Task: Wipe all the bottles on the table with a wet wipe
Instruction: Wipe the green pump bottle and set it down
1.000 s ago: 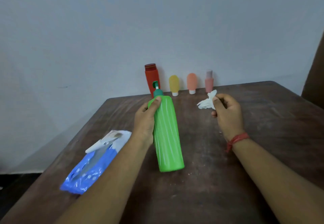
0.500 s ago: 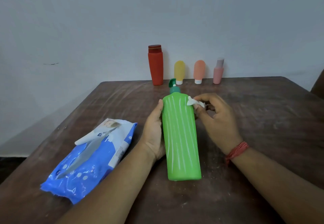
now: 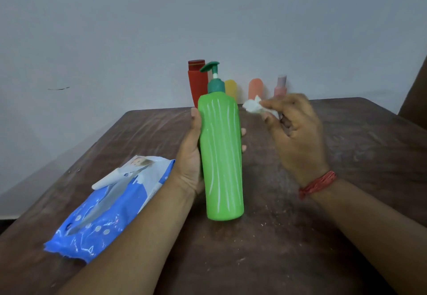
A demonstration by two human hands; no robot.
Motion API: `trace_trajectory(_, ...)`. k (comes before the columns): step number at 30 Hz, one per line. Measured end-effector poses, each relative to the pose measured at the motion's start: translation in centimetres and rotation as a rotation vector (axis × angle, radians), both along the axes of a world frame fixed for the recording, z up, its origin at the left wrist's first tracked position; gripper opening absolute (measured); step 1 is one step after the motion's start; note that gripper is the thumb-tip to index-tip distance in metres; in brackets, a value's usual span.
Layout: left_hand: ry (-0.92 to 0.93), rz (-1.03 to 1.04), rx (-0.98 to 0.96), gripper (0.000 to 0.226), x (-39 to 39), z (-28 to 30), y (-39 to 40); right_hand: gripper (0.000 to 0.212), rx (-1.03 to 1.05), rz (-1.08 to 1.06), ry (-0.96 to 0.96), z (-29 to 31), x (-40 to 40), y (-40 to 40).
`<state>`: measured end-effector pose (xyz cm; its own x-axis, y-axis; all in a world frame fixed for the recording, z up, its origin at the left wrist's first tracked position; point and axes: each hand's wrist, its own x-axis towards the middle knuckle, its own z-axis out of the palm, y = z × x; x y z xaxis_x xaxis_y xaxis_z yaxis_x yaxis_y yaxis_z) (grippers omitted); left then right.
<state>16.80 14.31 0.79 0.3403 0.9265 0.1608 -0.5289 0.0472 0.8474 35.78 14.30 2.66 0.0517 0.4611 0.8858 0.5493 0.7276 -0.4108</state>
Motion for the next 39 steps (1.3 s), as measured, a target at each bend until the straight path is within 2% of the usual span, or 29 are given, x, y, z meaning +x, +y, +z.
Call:
trace_trajectory(2, 0.012, -0.059, 0.026, 0.094, 0.3, 0.1, -0.4, 0.029, 0.052, -0.025, -0.045, 0.5, -0.2, -0.9)
trace_trajectory(7, 0.040, -0.190, 0.028, 0.073, 1.7, -0.2, -1.7, 0.044, 0.117, -0.093, -0.152, 1.4, -0.5, -1.8)
trace_trajectory(11, 0.050, -0.241, 0.024, 0.080, 2.2, -0.3, -1.7, 0.037, 0.124, -0.154, -0.216, 1.6, -0.1, -1.7)
trace_trajectory(12, 0.051, -0.245, 0.026, 0.083, 2.3, -0.3, -1.7, 0.041, 0.124, -0.132, -0.218, 1.7, -0.2, -1.8)
trace_trajectory(14, 0.051, -0.248, 0.028, 0.088, 2.3, -0.4, -1.6, 0.037, 0.209, -0.113, -0.283, 1.7, 0.1, -1.7)
trace_trajectory(17, 0.070, -0.246, 0.041, 0.092, 2.3, -0.4, -1.5, 0.034, 0.302, -0.210, -0.389, 1.4, 1.5, -0.4)
trace_trajectory(20, 0.097, -0.228, 0.050, 0.097, 2.5, -0.3, -1.5, 0.033, 0.270, -0.249, -0.316, 1.8, 1.6, -0.6)
trace_trajectory(23, 0.101, -0.189, 0.052, 0.093, 2.5, -0.2, -1.7, 0.028, 0.359, -0.214, -0.362, 1.9, 0.8, -1.3)
trace_trajectory(28, 0.138, -0.192, 0.081, 0.098, 2.7, 0.1, -2.1, 0.039, 0.243, -0.237, -0.249, 2.7, 1.7, -0.9)
trace_trajectory(32, 0.139, -0.177, 0.089, 0.098, 2.6, 0.1, -2.1, 0.030, 0.311, -0.221, -0.368, 2.2, 1.8, -1.0)
trace_trajectory(34, 0.143, -0.184, 0.083, 0.098, 2.7, 0.2, -2.0, 0.031, 0.273, -0.233, -0.323, 2.2, 2.0, -0.3)
trace_trajectory(37, 0.137, -0.191, 0.085, 0.099, 2.7, 0.1, -1.9, 0.033, 0.117, -0.106, -0.214, 2.4, 2.0, -0.4)
trace_trajectory(39, 0.114, -0.196, 0.075, 0.098, 2.5, -0.1, -1.9, 0.026, 0.200, -0.107, -0.249, 2.2, 1.6, -1.1)
